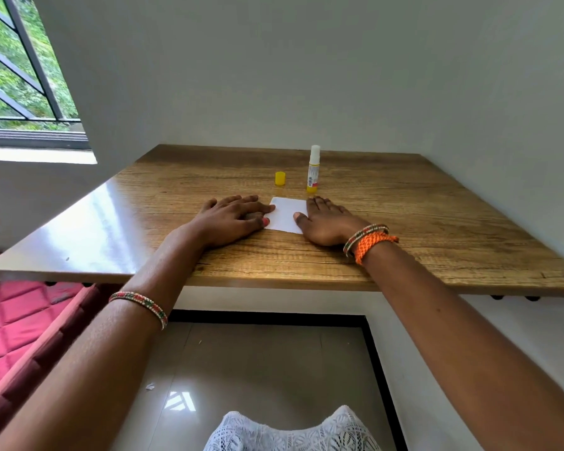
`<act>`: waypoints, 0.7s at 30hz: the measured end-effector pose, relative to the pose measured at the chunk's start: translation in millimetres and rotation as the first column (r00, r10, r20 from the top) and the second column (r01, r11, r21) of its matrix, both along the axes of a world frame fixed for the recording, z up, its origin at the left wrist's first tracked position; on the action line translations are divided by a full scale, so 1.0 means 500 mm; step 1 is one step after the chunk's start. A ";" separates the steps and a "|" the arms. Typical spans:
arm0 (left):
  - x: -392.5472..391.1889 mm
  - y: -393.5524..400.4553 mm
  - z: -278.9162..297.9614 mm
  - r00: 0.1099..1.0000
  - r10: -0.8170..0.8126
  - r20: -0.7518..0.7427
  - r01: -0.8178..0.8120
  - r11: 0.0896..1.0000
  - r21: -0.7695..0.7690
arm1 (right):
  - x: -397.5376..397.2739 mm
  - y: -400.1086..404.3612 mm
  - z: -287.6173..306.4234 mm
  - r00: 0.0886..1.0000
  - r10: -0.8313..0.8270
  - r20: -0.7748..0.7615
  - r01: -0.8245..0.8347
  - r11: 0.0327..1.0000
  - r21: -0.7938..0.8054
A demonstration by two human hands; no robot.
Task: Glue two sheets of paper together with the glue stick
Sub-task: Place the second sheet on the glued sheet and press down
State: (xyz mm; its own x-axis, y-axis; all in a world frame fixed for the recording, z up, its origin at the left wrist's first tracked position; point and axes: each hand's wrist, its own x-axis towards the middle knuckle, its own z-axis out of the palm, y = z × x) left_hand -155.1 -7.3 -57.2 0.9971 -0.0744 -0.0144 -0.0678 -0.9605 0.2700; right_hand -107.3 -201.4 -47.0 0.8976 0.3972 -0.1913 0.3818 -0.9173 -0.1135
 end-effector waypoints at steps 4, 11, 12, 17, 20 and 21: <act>-0.006 -0.003 -0.001 1.000 -0.002 0.003 0.002 1.000 -0.024 | -0.002 0.000 0.000 1.000 0.011 -0.003 -0.012 1.000 -0.011; 0.009 -0.104 0.008 0.980 -0.145 0.134 0.131 0.986 0.107 | -0.004 0.001 -0.007 0.998 0.025 0.057 -0.026 1.000 0.017; 0.011 -0.115 0.007 0.989 -0.121 0.085 0.116 0.991 0.067 | -0.008 0.002 -0.009 0.997 0.023 0.068 -0.025 0.999 0.023; 0.023 -0.121 0.002 0.998 -0.051 -0.036 0.054 0.995 0.082 | -0.054 -0.032 -0.012 0.996 0.063 0.068 -0.064 0.998 0.019; 0.022 -0.132 0.004 0.999 -0.024 -0.044 0.029 0.993 0.115 | -0.100 -0.060 -0.016 0.992 0.109 0.060 -0.111 0.993 0.027; 0.021 -0.133 0.005 0.999 -0.021 -0.046 0.026 0.992 0.122 | -0.113 -0.066 -0.015 0.991 0.119 0.056 -0.121 0.992 0.028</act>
